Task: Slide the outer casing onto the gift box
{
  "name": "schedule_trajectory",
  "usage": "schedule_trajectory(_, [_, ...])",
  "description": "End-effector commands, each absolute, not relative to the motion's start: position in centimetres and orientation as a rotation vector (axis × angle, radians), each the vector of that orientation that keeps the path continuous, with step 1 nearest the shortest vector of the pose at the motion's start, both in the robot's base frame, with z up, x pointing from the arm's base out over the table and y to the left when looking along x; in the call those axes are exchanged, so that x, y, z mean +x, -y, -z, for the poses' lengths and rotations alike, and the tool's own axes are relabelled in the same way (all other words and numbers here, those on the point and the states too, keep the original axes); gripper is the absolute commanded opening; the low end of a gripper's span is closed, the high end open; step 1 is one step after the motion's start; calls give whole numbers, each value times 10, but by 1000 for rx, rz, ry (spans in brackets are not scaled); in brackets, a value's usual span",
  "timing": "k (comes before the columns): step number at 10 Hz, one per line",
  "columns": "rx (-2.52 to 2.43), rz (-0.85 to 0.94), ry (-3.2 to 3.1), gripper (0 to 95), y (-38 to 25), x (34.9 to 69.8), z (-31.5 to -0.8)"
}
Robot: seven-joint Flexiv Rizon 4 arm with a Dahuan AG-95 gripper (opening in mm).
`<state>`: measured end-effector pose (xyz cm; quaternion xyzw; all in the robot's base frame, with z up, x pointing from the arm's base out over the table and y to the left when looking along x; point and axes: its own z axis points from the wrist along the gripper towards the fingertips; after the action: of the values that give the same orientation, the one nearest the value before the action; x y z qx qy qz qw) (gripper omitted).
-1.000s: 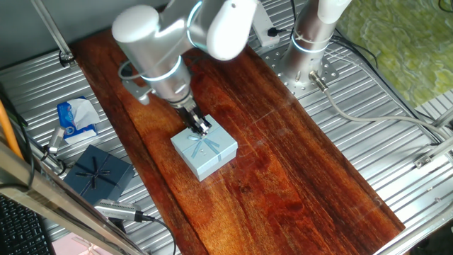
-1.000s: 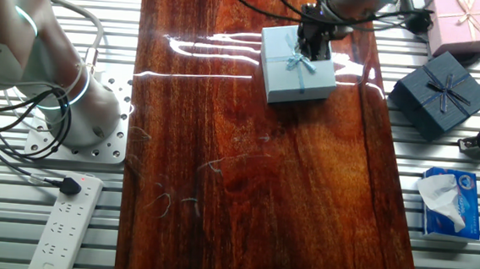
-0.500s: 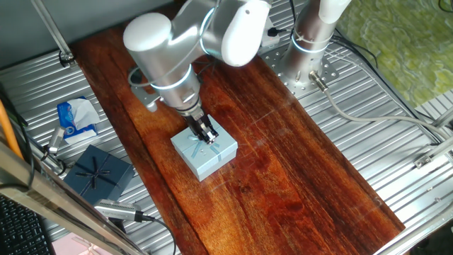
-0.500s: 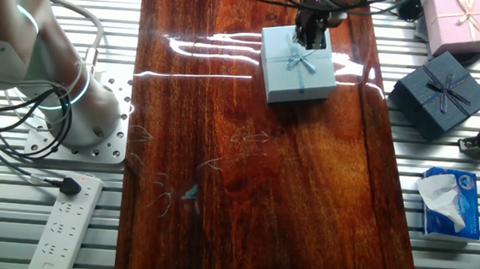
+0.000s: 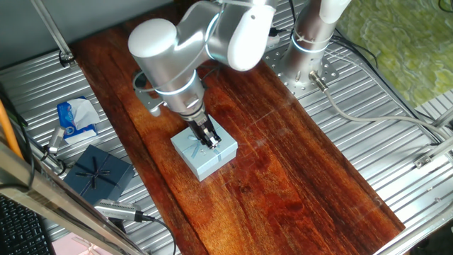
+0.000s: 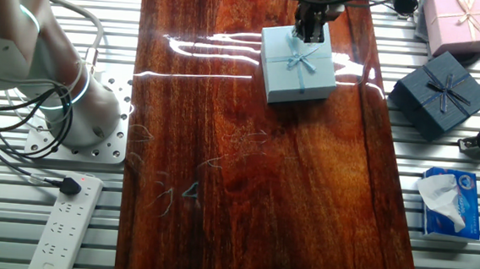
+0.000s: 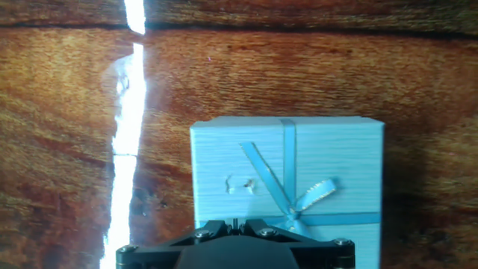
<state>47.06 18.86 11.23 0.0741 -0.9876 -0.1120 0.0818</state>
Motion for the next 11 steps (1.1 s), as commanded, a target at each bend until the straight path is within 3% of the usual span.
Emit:
schedule_trajectory(1, [212, 334, 2952, 0, -192, 471, -111])
schedule_trajectory(11, [184, 333, 2967, 0, -207, 471, -103])
